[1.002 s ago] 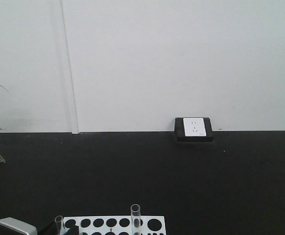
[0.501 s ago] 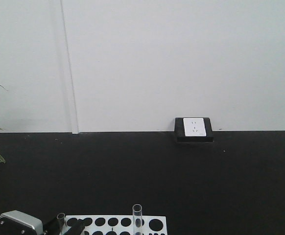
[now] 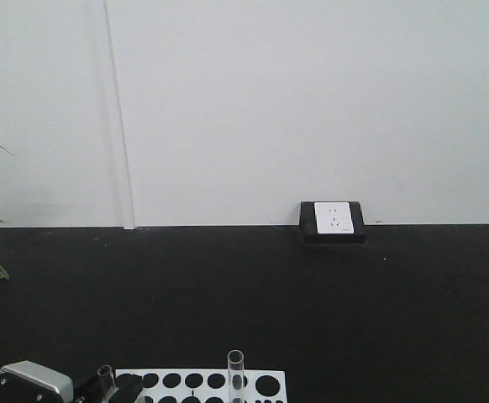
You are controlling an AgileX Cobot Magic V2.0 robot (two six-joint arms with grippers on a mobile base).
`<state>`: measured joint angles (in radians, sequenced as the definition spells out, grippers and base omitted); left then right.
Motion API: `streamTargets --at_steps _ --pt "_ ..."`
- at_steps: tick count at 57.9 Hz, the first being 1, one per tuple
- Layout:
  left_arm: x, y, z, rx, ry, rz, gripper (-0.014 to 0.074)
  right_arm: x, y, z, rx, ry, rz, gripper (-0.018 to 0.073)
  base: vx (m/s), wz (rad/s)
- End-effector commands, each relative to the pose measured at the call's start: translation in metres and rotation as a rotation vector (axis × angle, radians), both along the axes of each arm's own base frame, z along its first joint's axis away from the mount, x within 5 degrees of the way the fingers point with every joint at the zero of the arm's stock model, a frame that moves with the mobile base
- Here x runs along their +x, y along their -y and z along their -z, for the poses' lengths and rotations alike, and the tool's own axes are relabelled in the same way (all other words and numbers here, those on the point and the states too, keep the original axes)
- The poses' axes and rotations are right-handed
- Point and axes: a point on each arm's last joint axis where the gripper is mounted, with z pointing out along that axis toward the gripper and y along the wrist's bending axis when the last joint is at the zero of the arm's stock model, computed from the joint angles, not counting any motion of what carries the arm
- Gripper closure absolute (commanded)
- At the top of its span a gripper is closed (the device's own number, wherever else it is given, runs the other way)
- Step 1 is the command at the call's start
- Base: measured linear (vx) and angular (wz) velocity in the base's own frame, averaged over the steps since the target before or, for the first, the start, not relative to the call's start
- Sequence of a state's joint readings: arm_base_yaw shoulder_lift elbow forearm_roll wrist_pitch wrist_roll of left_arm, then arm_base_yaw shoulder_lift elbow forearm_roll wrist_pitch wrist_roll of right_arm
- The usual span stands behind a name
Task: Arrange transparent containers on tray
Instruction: 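Lift the clear tube straight up out of the rack with the left gripper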
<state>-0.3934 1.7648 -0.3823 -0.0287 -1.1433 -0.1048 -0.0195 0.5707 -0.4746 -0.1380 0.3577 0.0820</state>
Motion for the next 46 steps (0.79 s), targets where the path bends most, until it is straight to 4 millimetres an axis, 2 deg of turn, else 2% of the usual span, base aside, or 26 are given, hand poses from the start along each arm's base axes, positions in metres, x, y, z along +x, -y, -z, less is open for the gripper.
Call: streamTargets --at_steps 1,18,26,46 --pt "0.003 0.002 -0.028 -0.088 0.202 -0.004 0.0311 0.004 -0.001 -0.016 -0.022 0.097 -0.014 -0.0033 0.0 0.0" --pt "0.003 0.002 -0.029 -0.092 0.201 -0.004 0.0458 0.004 -0.001 -0.017 -0.022 0.102 -0.015 -0.0033 0.0 0.0" --pt "0.002 0.001 -0.036 -0.129 0.208 -0.004 0.0469 0.004 -0.001 -0.017 -0.022 0.104 -0.015 -0.0033 0.0 0.0" --pt "-0.01 -0.003 -0.07 -0.12 0.219 -0.002 0.0469 0.004 -0.001 -0.017 -0.023 0.104 -0.015 -0.0033 0.0 0.0"
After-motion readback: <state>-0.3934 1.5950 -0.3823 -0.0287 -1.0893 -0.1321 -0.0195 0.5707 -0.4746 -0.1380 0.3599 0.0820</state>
